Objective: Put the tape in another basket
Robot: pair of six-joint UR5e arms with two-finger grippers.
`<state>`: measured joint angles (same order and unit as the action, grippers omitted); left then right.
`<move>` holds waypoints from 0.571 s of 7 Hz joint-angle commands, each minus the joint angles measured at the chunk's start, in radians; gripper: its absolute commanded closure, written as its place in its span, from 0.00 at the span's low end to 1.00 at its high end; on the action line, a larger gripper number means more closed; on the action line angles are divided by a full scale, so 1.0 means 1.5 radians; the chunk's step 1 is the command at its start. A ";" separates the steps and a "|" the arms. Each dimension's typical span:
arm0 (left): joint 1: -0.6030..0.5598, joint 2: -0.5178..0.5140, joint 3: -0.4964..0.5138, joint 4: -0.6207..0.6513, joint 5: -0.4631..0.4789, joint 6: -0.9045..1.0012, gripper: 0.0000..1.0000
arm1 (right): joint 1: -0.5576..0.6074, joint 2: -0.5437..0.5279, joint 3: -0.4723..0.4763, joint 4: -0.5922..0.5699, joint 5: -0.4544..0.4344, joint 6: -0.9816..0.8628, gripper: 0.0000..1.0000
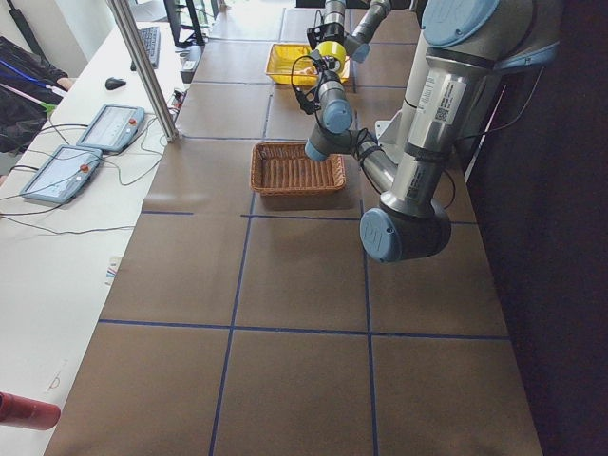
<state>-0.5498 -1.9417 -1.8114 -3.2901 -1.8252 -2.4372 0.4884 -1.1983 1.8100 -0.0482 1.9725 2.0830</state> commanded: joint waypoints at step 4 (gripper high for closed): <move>0.025 -0.020 -0.008 -0.003 0.006 -0.001 0.00 | -0.045 0.007 0.017 -0.001 -0.002 0.017 1.00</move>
<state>-0.5239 -1.9697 -1.8170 -3.2954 -1.8163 -2.4390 0.4236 -1.1881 1.8373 -0.0489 1.9711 2.1087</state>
